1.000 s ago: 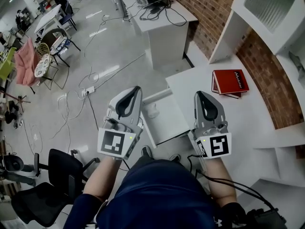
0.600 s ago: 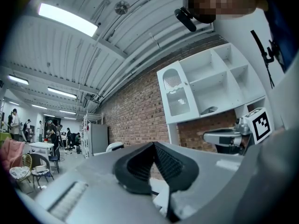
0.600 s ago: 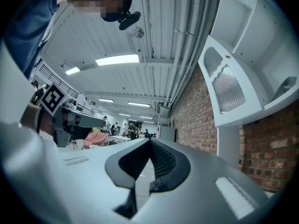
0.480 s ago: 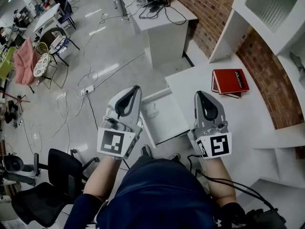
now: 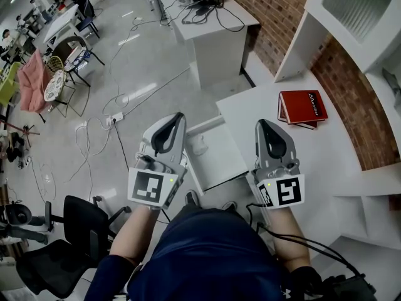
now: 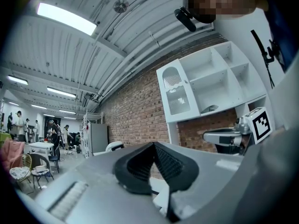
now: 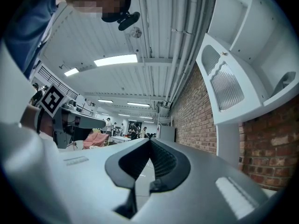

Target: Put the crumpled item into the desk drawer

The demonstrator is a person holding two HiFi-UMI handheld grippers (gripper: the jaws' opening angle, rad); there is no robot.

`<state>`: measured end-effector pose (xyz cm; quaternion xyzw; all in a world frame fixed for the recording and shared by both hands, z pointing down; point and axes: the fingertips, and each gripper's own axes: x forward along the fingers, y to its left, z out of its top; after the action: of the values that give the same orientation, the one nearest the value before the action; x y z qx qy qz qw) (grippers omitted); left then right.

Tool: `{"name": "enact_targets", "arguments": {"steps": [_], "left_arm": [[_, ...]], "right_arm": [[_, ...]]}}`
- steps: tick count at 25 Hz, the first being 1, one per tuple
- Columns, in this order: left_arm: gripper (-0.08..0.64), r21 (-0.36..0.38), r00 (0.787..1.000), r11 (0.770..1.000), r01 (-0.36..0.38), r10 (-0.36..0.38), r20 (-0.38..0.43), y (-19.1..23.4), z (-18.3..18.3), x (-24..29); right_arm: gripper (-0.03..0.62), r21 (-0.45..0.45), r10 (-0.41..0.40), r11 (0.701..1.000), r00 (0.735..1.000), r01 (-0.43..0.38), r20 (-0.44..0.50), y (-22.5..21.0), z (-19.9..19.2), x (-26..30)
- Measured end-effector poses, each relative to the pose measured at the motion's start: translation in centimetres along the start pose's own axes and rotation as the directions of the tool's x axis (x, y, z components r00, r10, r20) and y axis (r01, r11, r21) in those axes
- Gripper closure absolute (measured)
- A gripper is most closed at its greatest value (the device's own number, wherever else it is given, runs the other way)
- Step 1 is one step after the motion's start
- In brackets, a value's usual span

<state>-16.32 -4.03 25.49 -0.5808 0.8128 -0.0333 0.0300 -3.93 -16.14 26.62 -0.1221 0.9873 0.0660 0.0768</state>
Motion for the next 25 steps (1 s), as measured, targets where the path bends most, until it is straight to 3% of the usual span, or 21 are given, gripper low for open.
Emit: {"name": "enact_targets", "arguments": {"steps": [25], "left_arm": [[0.557, 0.026, 0.999, 1.0, -0.012, 0.013, -0.05, -1.7, -1.3, 1.7]], "right_arm": [[0.591, 0.05, 0.01, 0.999, 1.0, -0.01, -0.005, -2.3, -1.7, -0.6]]}}
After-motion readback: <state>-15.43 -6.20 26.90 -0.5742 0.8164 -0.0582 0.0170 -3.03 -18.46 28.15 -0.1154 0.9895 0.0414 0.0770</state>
